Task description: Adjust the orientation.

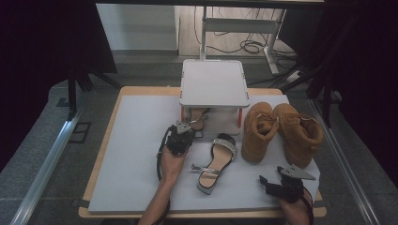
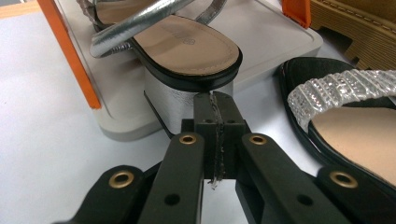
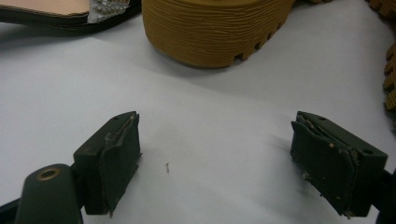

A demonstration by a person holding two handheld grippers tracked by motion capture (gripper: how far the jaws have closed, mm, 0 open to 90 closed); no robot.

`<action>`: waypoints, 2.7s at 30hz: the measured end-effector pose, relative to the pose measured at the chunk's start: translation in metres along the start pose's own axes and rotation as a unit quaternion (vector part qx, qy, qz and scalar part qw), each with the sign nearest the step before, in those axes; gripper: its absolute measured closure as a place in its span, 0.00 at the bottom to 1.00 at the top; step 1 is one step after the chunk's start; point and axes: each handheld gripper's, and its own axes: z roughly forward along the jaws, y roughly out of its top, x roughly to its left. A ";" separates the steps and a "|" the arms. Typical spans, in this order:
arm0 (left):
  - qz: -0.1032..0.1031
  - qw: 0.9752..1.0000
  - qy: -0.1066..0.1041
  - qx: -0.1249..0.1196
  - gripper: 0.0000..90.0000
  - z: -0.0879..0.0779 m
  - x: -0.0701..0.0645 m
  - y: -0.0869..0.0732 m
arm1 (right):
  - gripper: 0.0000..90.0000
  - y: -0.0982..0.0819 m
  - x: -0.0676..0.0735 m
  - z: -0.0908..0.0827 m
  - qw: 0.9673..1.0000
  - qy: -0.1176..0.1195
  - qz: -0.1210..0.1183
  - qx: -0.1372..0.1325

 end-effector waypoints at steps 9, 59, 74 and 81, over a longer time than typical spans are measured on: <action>0.004 1.000 0.005 0.000 1.00 0.009 0.001 0.006 | 0.18 0.000 0.000 0.000 1.000 0.000 0.000 0.000; -0.005 1.000 0.030 0.002 0.69 0.011 0.010 0.008 | 0.18 0.000 0.000 0.000 1.000 0.000 -0.001 -0.001; -0.011 0.999 0.033 0.016 0.41 -0.008 0.018 0.000 | 0.18 0.000 0.000 0.000 1.000 0.000 0.000 0.000; -0.012 0.999 0.024 0.023 0.37 -0.017 0.019 -0.007 | 0.18 0.000 0.000 0.000 1.000 0.000 -0.001 0.000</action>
